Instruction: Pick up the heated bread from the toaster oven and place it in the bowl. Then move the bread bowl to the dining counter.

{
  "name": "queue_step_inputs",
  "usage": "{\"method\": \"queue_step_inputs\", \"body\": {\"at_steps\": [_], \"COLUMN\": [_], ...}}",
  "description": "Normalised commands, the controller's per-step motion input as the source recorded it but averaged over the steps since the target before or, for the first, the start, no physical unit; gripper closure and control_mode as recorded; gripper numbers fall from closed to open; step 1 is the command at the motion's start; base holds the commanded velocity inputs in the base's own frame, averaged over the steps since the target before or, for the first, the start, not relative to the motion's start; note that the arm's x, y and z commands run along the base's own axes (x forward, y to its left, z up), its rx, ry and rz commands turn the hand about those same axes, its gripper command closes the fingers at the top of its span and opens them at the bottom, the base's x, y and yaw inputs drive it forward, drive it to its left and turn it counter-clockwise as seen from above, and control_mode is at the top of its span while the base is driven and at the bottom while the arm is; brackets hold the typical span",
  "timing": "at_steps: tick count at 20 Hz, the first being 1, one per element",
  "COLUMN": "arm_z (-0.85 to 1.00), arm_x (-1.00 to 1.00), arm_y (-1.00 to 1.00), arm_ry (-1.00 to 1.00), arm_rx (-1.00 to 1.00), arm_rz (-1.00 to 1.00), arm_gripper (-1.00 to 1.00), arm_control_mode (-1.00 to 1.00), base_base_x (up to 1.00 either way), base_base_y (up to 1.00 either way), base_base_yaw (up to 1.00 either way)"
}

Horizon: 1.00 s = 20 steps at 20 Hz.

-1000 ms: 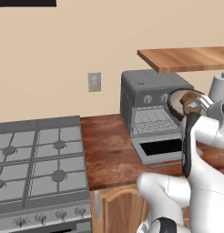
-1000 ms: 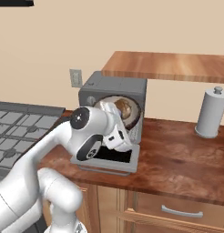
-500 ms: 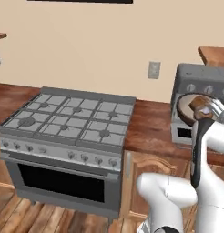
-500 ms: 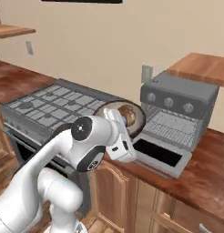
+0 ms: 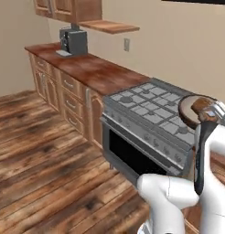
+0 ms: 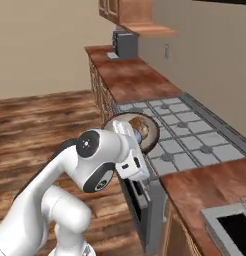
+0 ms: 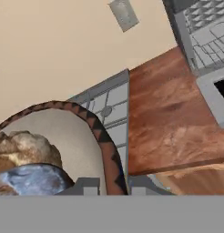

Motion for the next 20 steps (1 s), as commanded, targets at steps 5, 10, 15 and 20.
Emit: {"method": "queue_step_inputs", "body": {"at_steps": [5, 10, 15, 20], "arm_z": [0.0, 0.0, 0.0, 0.0], "arm_x": [0.0, 0.0, 0.0, 0.0], "arm_y": [0.0, 0.0, 0.0, 0.0], "arm_ry": [0.0, 0.0, 0.0, 0.0], "arm_rx": [0.0, 0.0, 0.0, 0.0], "arm_rz": [0.0, 0.0, 0.0, 0.0], "arm_gripper": [1.0, 1.0, 1.0, 1.0], "arm_control_mode": [1.0, 1.0, 1.0, 1.0], "base_base_x": [0.0, 0.0, 0.05, 0.71], "base_base_y": [0.0, 0.0, 0.0, -0.22], "base_base_yaw": [1.0, 1.0, 0.99, 0.75]}}
